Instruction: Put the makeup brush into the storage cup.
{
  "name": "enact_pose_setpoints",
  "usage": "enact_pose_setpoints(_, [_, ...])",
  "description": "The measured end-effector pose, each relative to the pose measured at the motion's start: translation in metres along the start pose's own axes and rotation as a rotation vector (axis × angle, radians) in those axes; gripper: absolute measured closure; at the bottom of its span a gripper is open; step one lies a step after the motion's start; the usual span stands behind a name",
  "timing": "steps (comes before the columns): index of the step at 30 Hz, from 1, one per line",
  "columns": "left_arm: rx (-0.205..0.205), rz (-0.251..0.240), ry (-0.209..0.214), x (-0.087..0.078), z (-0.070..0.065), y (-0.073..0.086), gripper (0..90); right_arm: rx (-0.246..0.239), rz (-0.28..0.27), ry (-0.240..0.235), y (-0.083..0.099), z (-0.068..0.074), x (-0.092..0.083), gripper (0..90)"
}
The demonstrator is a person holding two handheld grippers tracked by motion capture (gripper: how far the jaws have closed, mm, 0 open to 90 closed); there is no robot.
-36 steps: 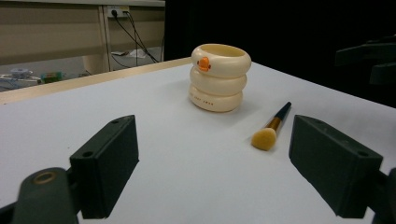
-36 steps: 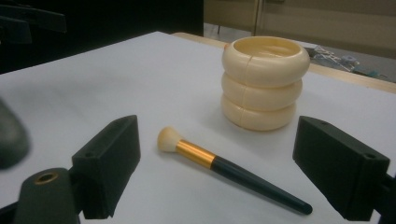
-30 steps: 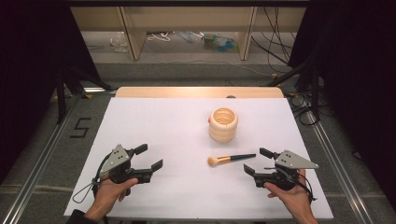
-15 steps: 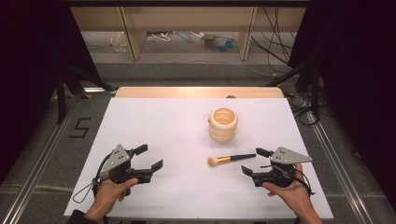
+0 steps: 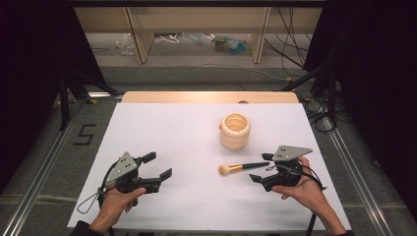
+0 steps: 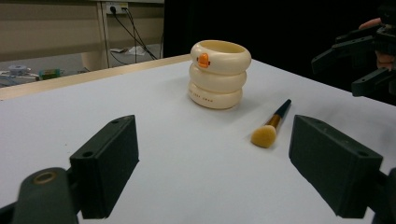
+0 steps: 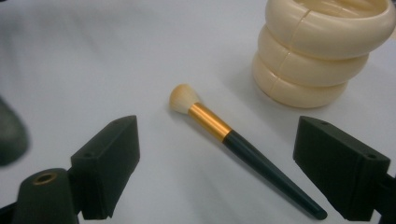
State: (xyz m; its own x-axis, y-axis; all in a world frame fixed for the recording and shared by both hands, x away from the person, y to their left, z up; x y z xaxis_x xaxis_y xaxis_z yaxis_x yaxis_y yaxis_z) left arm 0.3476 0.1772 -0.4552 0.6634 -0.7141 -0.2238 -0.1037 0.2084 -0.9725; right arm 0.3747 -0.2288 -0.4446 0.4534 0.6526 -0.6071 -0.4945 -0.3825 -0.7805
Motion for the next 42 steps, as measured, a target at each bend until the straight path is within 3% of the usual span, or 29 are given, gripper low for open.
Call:
enact_pose_setpoints(12, [0.002,-0.003,0.002,0.0,0.0,-0.001,15.8,-0.087,0.129,0.012,-0.016,-0.002,0.017,17.8])
enact_pose_setpoints(13, [-0.003,-0.002,0.001,0.0,0.0,-0.001,15.8,-0.123,0.147,0.039,-0.019,-0.003,0.023,18.0])
enact_pose_setpoints(15, [0.001,-0.003,0.002,0.0,0.0,-0.001,15.8,-0.145,0.171,0.037,-0.024,-0.004,0.027,19.3])
enact_pose_setpoints(19, [0.002,-0.003,0.002,0.0,0.0,-0.001,15.8,-0.146,0.221,0.032,-0.029,-0.006,0.037,20.6])
enact_pose_setpoints(24, [0.001,-0.004,0.002,0.0,0.0,-0.001,15.8,-0.196,0.328,0.045,-0.029,-0.011,0.054,23.2])
enact_pose_setpoints(26, [0.002,-0.004,0.002,0.0,0.0,-0.001,15.8,-0.207,0.338,0.041,-0.029,-0.011,0.056,24.5])
enact_pose_setpoints(27, [0.002,-0.004,0.003,0.0,0.0,-0.001,15.8,-0.219,0.383,0.038,-0.029,-0.012,0.061,25.1])
enact_pose_setpoints(33, [-0.003,-0.005,0.002,0.0,0.0,-0.001,15.8,-0.229,0.452,0.034,-0.024,-0.017,0.071,27.2])
enact_pose_setpoints(42, [-0.009,-0.002,0.002,0.001,0.001,0.0,15.8,-0.213,0.471,0.011,-0.022,-0.023,0.076,30.2])
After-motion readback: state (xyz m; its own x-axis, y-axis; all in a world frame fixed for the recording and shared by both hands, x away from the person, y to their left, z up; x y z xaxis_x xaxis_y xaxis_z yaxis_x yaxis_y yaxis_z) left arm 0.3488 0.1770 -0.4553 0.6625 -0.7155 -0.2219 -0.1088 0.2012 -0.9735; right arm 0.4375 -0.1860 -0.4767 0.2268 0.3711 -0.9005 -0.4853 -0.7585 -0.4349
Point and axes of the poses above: each handheld gripper's, and its own axes: x roughly forward along the jaws, y roughly out of its underside, z roughly to its left, the point moved 3 cm from there along x, roughly forward along the jaws, and after that the axes turned 11 degrees about x, right-handed, at the moved point
